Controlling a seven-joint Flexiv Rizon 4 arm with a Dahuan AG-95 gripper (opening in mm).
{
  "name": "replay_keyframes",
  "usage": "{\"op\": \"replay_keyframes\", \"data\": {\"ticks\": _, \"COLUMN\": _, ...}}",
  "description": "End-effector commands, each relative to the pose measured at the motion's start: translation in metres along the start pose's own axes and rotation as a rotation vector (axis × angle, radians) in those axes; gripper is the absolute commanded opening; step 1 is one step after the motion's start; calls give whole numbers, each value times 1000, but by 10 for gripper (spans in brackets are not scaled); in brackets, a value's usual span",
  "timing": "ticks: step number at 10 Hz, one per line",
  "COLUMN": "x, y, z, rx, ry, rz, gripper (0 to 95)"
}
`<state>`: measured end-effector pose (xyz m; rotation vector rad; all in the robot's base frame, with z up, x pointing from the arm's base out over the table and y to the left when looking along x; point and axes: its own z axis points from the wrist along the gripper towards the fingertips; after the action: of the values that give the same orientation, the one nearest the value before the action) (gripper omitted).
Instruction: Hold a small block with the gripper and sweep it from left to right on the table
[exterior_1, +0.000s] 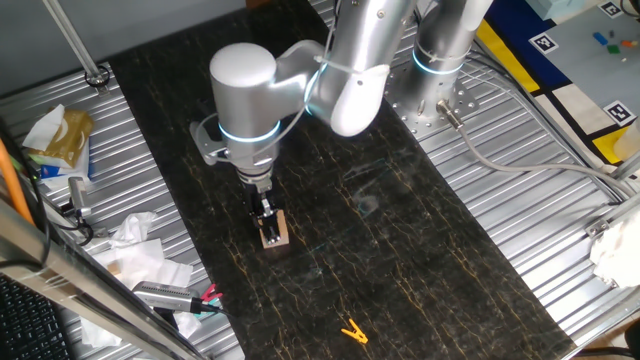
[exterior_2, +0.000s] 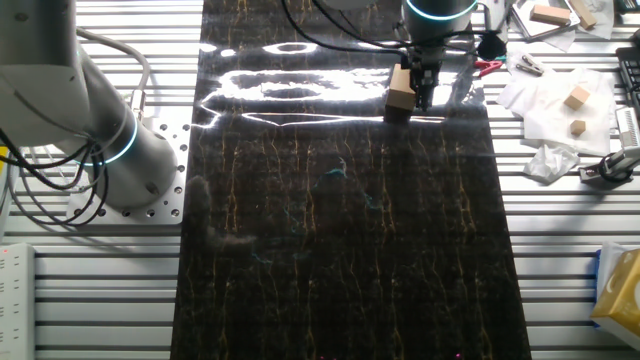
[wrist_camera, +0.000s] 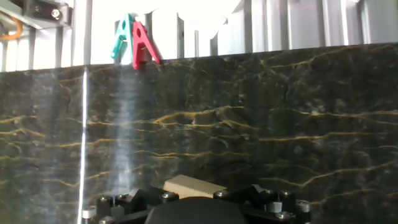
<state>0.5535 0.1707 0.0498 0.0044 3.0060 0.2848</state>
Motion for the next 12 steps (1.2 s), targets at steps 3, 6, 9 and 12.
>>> {"op": "replay_keyframes", "data": {"ticks": 3, "x": 1, "y": 14, "z": 8, "rx": -8, "ry": -3, "rz": 28, "gripper": 950}}
{"op": "replay_keyframes", "data": {"ticks": 6, "x": -2, "y": 27, "z": 13, "rx": -8, "ry": -3, "rz": 49, "gripper": 950}}
{"op": "replay_keyframes", "data": {"ticks": 9, "x": -4, "y": 36, "z": 18, "rx": -9, "ry": -8, "rz": 56, "gripper": 760}}
{"op": "replay_keyframes", "data": {"ticks": 12, "x": -4, "y": 37, "z": 18, "rx": 0, "ry": -11, "rz": 54, "gripper": 760}}
